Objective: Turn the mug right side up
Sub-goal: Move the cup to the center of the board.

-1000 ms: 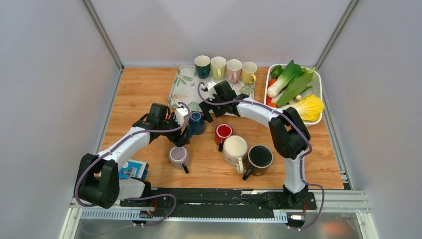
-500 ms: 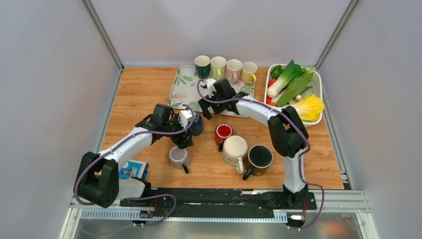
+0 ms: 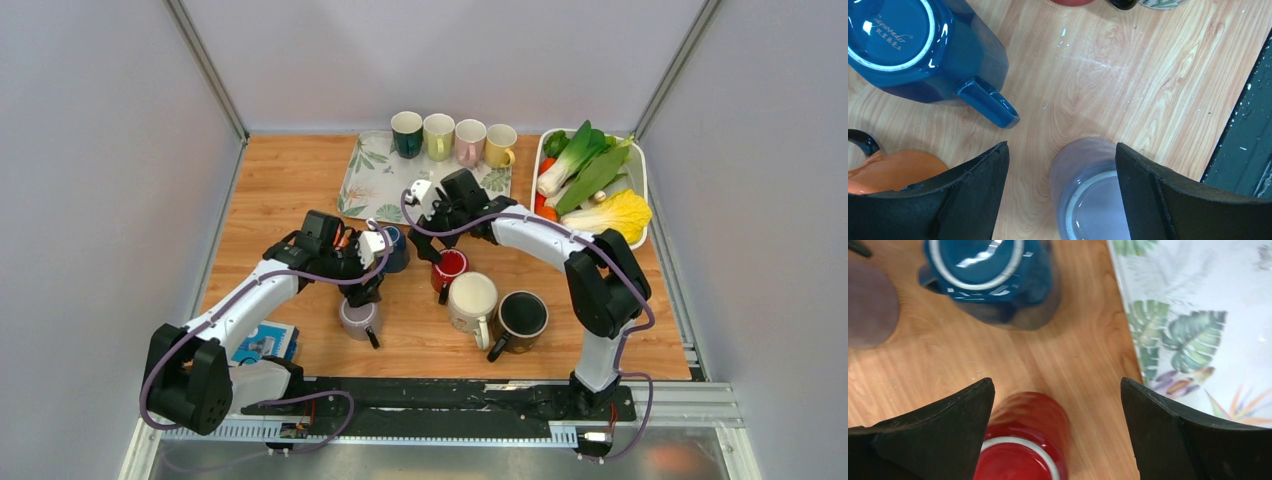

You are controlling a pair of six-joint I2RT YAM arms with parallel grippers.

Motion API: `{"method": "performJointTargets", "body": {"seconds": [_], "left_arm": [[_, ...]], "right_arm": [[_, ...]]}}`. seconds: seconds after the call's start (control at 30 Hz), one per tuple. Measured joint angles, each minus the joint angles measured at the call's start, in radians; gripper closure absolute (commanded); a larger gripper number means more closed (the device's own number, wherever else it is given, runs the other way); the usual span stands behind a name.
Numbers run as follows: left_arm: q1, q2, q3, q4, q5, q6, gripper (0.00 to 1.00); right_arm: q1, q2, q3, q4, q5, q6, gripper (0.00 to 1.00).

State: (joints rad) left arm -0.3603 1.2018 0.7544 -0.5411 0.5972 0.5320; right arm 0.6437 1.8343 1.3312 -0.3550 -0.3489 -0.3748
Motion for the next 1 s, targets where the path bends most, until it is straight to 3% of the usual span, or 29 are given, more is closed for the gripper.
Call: {"method": "performJointTargets", "body": {"seconds": [0.53, 1.0], "left_arm": [[-0.006, 0.106, 0.021, 0.079, 0.025, 0.039, 0.18], [-0.116, 0.129, 0.04, 0.056, 0.007, 0.123, 0.19]], "right_arm": [[0.038, 0.109, 0.114, 0.002, -0.01, 0.002, 0.0], [0.0, 0.244, 0.232, 0.016, 0.0, 0.093, 0.0]]}}
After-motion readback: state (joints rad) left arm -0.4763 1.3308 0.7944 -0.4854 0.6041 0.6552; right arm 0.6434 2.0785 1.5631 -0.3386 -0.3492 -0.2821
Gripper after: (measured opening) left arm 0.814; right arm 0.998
